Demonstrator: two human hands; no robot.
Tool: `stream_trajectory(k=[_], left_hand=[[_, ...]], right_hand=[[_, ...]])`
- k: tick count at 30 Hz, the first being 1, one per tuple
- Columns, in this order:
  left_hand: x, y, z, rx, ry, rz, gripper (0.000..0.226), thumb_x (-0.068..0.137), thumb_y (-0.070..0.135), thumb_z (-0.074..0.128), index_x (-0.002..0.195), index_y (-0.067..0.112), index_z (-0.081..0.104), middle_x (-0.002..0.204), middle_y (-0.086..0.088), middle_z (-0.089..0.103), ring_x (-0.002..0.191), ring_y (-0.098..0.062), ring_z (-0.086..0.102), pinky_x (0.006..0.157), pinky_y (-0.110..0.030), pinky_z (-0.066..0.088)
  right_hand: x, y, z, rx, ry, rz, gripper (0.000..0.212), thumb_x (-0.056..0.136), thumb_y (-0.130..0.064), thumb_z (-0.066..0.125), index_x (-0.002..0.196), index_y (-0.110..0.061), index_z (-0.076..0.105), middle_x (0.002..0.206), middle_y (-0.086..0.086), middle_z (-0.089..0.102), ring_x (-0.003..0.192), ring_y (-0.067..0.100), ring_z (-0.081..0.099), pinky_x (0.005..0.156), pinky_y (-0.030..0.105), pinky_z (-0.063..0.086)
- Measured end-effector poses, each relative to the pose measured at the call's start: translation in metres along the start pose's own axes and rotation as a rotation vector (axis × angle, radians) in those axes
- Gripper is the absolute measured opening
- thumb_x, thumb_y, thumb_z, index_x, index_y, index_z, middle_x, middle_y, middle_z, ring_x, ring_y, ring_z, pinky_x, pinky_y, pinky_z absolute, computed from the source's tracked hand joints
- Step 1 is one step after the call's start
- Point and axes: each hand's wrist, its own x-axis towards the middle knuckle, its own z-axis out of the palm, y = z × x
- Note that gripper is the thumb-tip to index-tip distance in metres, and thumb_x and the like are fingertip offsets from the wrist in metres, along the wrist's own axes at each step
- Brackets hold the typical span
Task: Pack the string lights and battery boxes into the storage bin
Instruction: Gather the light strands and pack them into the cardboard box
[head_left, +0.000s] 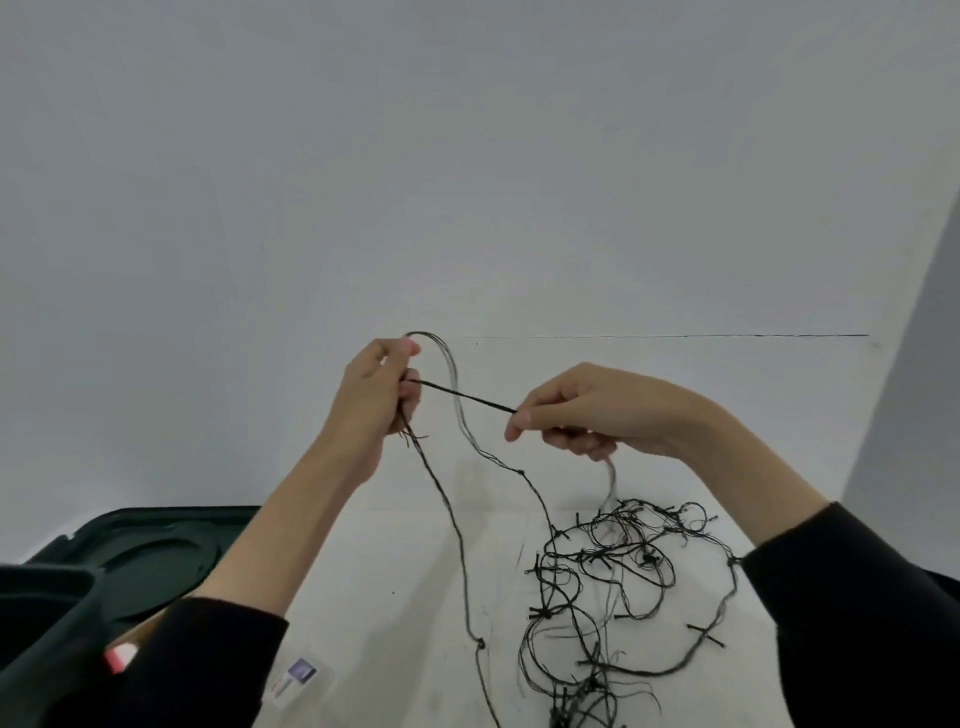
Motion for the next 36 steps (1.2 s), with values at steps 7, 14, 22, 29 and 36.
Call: stream_trajectory(k=[7,14,22,29,36], left_hand=[[0.027,-0.010,-0.064,-0.088,0.341,-0.055,0.020,0.100,0.017,0.039,0.083,0.019,0.050,0.042,0.010,0.040,0.029,-0.001,0.035,0.046,-0.021,0.023],[0.024,-0.034,-0.071,0.266,0.127,-0.201,0.013,0.098,0.015,0.039,0.099,0.010,0.051,0.063,-0.006,0.047,0.031,-0.006,0.032,0.031,-0.011,0.019],[0.002,-0.016,-0.037,0.455,-0.057,-0.127,0.019,0.100,0.019,0.039,0.090,0.011,0.053,0.081,-0.005,0.057,0.059,-0.016,0.050,0.049,-0.025,0.037],[-0.028,0.019,0.007,-0.046,-0.373,-0.182,0.022,0.100,0.018,0.038,0.098,0.008,0.057,0.080,-0.007,0.073,0.073,-0.018,0.069,0.064,-0.027,0.054],[-0.043,0.016,0.025,-0.149,-0.376,-0.301,0.024,0.099,0.018,0.038,0.093,0.011,0.059,0.065,-0.004,0.063,0.052,-0.016,0.060,0.054,-0.024,0.054]], right_hand=[[-0.028,0.032,-0.024,0.004,-0.035,0.129,0.026,0.091,-0.029,0.056,0.080,-0.009,0.069,0.051,0.000,0.038,0.046,0.012,0.022,0.043,0.021,0.020],[-0.036,0.016,-0.031,0.477,0.101,-0.045,0.021,0.082,-0.026,0.052,0.068,-0.010,0.056,0.045,0.000,0.037,0.037,0.008,0.024,0.036,0.019,0.016],[-0.021,-0.013,-0.014,0.883,0.144,-0.085,0.019,0.077,-0.020,0.057,0.072,-0.011,0.072,0.069,0.005,0.064,0.061,0.018,0.059,0.059,0.028,0.053],[-0.004,-0.011,0.030,0.769,0.098,0.054,0.029,0.069,-0.036,0.066,0.093,-0.023,0.075,0.095,-0.003,0.066,0.092,0.018,0.054,0.082,0.036,0.042],[0.003,-0.006,0.049,0.753,0.230,0.123,0.047,0.064,-0.043,0.076,0.108,-0.026,0.071,0.087,-0.005,0.064,0.085,0.015,0.056,0.083,0.034,0.043]])
